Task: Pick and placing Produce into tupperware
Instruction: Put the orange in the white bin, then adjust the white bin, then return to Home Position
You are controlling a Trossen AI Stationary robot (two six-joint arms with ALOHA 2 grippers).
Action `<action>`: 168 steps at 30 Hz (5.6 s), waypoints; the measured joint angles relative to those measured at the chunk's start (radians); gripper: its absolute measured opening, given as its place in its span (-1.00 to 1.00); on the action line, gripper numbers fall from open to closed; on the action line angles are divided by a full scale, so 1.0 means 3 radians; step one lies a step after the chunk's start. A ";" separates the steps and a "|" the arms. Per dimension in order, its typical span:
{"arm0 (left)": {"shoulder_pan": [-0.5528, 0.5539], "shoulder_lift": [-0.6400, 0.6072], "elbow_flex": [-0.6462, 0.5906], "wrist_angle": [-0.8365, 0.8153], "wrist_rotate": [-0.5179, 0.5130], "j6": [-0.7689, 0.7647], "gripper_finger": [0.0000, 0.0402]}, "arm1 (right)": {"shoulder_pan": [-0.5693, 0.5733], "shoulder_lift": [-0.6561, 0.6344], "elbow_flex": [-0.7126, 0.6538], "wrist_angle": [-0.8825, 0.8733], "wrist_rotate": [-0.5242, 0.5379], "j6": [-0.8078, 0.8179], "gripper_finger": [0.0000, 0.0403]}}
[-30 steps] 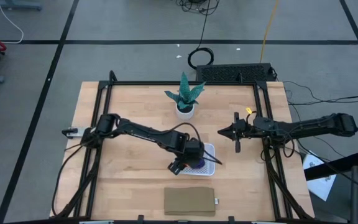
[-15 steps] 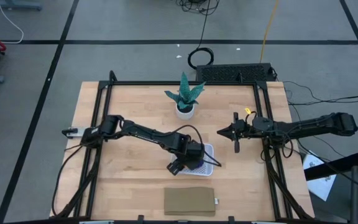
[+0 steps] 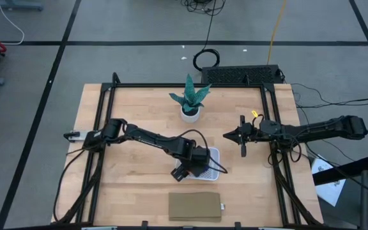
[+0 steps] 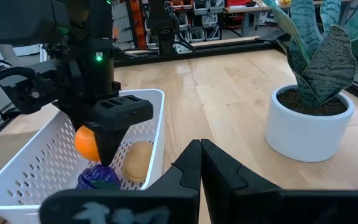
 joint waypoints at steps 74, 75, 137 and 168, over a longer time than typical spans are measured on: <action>0.0351 -0.0580 -0.0376 -0.0514 -0.1064 -0.1745 -0.99 | 0.0000 -0.0001 0.0000 0.0000 -0.0001 0.0027 -1.00; 0.0335 -0.0580 -0.0379 -0.0522 -0.1062 -0.1750 -0.99 | 0.0000 -0.0001 0.0000 0.0006 -0.0001 0.0027 -1.00; 0.0246 -0.4282 -0.3923 0.3229 -0.1202 -0.1091 -1.00 | 0.0156 -0.0552 0.0000 0.0134 -0.0192 0.0084 -1.00; -0.0186 -0.5922 -0.4820 0.2743 -0.1743 -0.1298 -1.00 | 0.0155 -0.1240 0.0000 -0.0529 -0.0177 0.0239 -1.00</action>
